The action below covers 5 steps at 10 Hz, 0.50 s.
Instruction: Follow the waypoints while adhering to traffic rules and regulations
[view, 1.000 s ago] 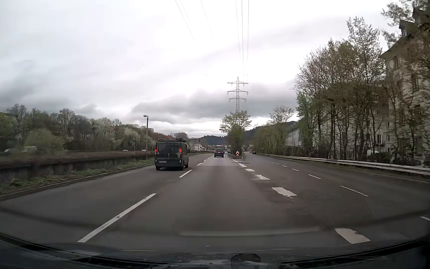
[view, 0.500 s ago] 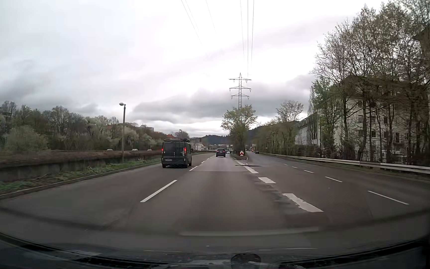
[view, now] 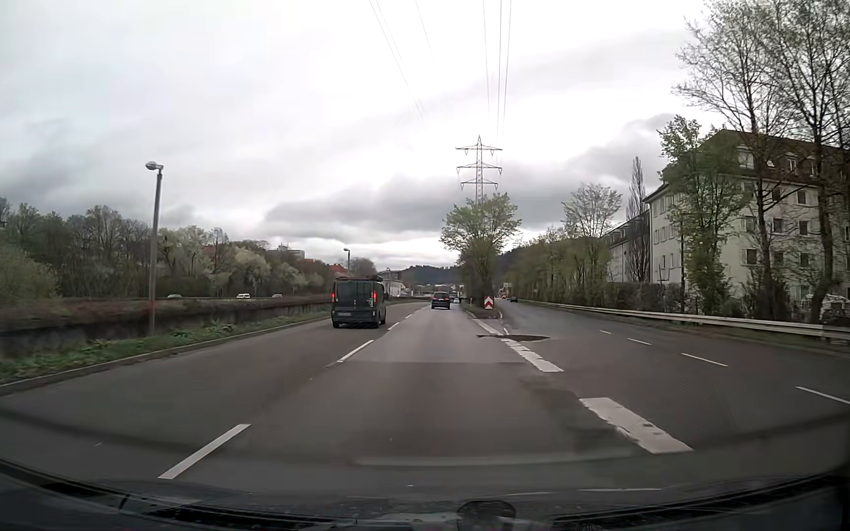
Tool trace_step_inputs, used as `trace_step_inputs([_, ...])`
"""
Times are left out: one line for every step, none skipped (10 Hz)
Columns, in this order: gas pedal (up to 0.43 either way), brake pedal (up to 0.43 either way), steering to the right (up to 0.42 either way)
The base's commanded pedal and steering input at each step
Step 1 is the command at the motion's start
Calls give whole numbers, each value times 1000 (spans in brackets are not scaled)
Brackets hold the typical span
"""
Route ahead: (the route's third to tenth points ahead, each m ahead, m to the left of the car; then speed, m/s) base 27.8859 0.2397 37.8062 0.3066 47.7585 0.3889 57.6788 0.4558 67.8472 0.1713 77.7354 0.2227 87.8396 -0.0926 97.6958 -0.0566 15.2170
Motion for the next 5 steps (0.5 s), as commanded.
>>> trace_step_inputs([118, 0, -1])
trace_step_inputs([118, 0, -1])
trace_step_inputs([118, 0, -1])
trace_step_inputs([118, 0, -1])
trace_step_inputs([118, 0, 0])
